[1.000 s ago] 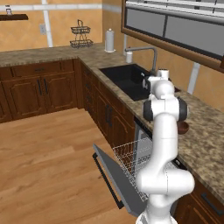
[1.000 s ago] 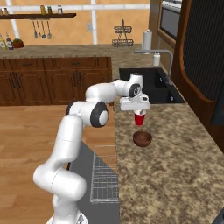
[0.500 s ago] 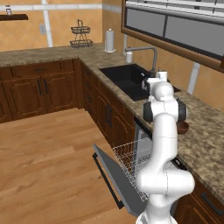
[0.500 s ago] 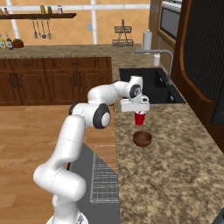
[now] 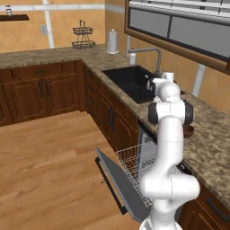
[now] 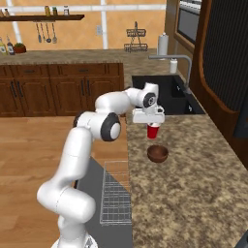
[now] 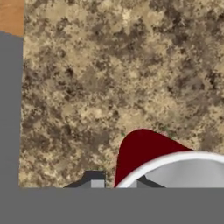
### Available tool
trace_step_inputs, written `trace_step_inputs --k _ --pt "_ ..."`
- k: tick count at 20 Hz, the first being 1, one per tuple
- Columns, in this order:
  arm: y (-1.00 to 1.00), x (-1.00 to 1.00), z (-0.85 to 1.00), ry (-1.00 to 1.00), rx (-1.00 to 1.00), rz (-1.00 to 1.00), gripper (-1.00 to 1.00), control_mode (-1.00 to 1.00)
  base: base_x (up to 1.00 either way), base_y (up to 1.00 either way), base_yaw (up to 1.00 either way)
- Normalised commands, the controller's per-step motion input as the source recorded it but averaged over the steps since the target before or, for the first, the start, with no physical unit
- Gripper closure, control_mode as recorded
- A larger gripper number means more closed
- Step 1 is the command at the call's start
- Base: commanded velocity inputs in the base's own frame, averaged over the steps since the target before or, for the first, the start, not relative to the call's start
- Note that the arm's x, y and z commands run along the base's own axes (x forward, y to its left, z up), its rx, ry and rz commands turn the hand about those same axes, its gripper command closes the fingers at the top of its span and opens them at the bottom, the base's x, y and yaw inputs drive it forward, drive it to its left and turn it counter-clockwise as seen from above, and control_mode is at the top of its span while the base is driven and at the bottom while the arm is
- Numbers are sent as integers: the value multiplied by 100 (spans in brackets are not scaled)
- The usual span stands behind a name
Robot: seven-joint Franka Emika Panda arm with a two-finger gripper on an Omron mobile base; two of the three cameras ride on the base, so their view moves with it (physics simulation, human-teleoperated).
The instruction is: Pick up the cup and bowl from the counter, place them in the dishwasher, and close the dishwasher door.
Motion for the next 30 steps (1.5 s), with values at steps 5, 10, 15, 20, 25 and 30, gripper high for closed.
trace_step_inputs --k 5,10,15,20,25,30 --pt "91 -96 -2 -16 1 0 100 -100 0 0 0" --pt "90 -100 2 -3 2 0 100 -100 0 0 0" --pt "82 -85 -25 21 -10 -1 100 -100 0 0 0" --pt "76 -38 -66 20 -18 -1 100 -100 0 0 0" --pt "29 0 -72 11 -14 0 100 -100 0 0 0" --pt "7 1 -65 13 -17 0 100 -100 0 0 0"
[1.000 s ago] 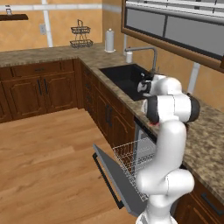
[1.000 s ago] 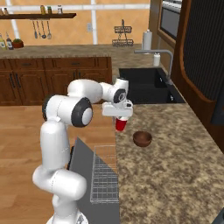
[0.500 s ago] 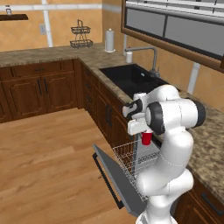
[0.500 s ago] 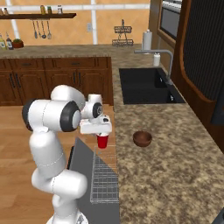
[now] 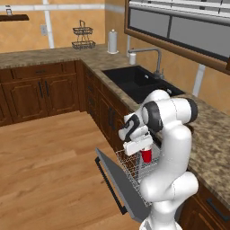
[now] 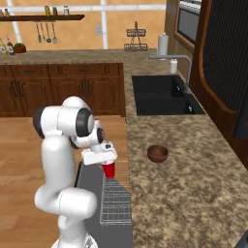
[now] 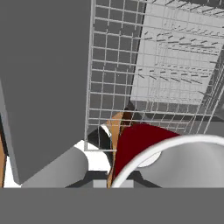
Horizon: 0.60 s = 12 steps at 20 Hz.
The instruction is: Pick up the cup and bowl from the counter, place them in the dishwasher, and close the dishwasher door.
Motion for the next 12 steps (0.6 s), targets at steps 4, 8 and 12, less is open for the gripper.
trace_step_inputs --k 4,8,12 --pt "4 31 -24 6 -6 1 100 -100 0 0 0" --pt "-1 37 -29 0 0 3 100 -100 0 0 0" --pt "-4 31 -55 0 0 4 100 -100 0 0 0"
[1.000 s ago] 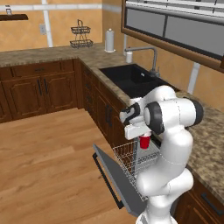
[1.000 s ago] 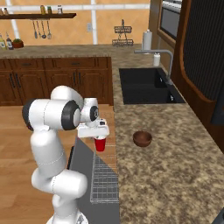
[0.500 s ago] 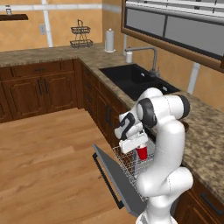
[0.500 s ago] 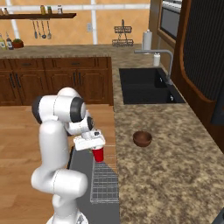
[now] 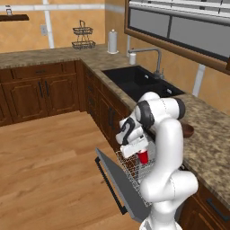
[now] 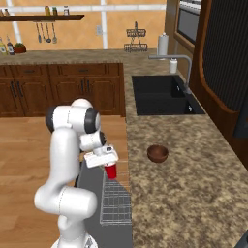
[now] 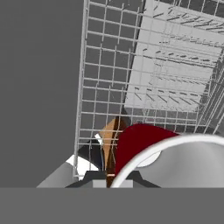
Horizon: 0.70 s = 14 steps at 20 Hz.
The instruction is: Pick up the cup and bowl from the counter, place them in the dishwasher, and close the dishwasher door.
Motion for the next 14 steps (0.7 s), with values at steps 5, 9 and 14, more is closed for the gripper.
trace_step_inputs --k 5,9,14 --pt "-7 34 -54 0 0 4 100 -100 0 0 0" --pt "-21 25 -54 0 4 7 100 -100 0 0 0" --pt "-12 18 -63 0 2 8 100 -100 0 0 0"
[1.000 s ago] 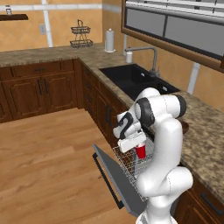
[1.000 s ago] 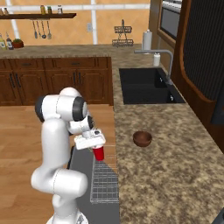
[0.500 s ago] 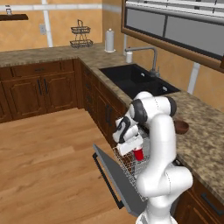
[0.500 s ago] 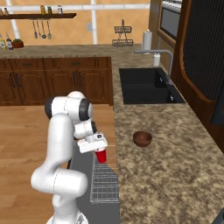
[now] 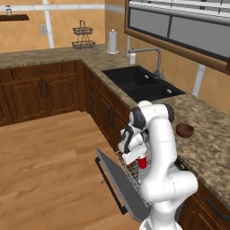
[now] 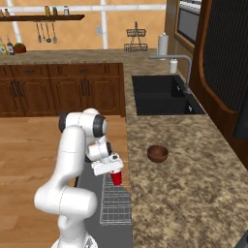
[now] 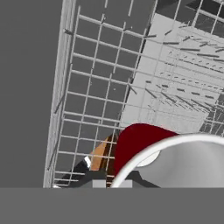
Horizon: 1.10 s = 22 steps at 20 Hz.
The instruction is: Pick up the cup and bowl from the counter, place them in the dishwasher, and close the dishwasher door.
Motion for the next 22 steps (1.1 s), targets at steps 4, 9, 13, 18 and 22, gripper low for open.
trace_step_inputs --k 4,9,13,18,22 --pt "-1 18 -67 0 0 6 100 -100 0 0 0" --pt "0 14 -70 0 1 8 100 -100 0 0 0" --pt "0 11 -71 0 1 9 100 -100 0 0 0" --pt "13 0 -53 0 5 7 -100 -100 0 0 0" --pt "6 -16 14 0 0 -1 -100 -100 0 0 0"
